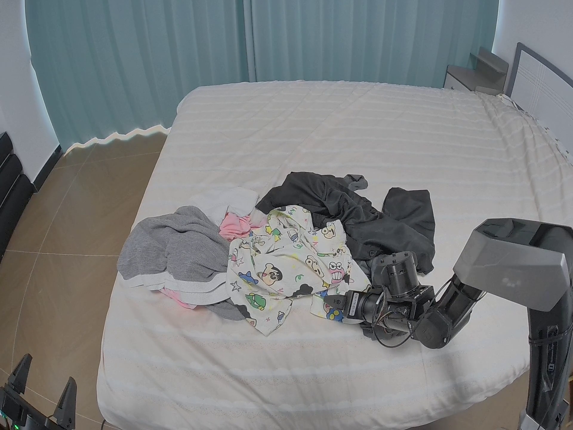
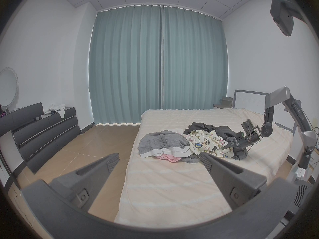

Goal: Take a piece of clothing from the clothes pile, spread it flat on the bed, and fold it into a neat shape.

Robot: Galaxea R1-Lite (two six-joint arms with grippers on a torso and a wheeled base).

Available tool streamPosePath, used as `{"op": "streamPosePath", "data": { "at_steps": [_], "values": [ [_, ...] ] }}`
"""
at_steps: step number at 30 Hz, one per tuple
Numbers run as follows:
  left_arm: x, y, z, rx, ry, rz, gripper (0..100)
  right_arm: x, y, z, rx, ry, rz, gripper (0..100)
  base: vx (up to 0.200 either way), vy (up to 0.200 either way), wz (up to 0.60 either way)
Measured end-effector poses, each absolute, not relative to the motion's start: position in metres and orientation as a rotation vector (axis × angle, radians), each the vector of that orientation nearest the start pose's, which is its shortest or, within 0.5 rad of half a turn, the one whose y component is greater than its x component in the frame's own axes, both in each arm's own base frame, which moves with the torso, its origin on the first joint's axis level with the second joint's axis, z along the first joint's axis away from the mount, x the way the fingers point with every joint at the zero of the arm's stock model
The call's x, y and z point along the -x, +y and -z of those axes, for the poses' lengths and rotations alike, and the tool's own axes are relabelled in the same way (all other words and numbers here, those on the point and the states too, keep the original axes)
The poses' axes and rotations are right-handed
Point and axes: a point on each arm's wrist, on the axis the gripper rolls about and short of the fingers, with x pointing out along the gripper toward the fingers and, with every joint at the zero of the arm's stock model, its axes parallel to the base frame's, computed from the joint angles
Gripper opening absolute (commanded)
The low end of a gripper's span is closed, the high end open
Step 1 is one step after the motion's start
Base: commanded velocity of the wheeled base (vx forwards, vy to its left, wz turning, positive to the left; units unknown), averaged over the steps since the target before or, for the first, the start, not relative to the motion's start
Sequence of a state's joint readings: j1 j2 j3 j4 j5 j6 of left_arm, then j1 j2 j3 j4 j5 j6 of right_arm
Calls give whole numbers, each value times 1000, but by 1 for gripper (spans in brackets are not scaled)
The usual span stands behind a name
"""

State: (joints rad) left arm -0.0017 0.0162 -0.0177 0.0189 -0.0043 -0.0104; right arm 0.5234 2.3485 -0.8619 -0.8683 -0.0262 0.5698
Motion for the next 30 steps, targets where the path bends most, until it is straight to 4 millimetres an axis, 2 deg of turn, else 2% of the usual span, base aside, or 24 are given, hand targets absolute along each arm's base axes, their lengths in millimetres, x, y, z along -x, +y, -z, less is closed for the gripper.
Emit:
{"op": "streamPosePath", "data": {
  "at_steps": [4, 5, 10, 19, 25, 30],
  "values": [
    [23, 0, -79, 10, 17, 6, 100, -336, 196, 18, -357, 739, -288, 100, 0, 0, 0],
    [23, 0, -79, 10, 17, 6, 100, -337, 197, 19, -353, 742, -283, 0, 0, 0, 0],
    [23, 0, -79, 10, 17, 6, 100, -342, 201, 20, -327, 752, -233, 0, 0, 0, 0],
    [23, 0, -79, 10, 17, 6, 100, -335, 202, 12, -312, 760, -237, 0, 0, 0, 0],
    [23, 0, -79, 10, 17, 6, 100, -323, 197, -3, -314, 754, -248, 0, 0, 0, 0],
    [23, 0, -79, 8, 17, 5, 100, -304, 193, -20, -312, 751, -267, 0, 0, 0, 0]
  ]
}}
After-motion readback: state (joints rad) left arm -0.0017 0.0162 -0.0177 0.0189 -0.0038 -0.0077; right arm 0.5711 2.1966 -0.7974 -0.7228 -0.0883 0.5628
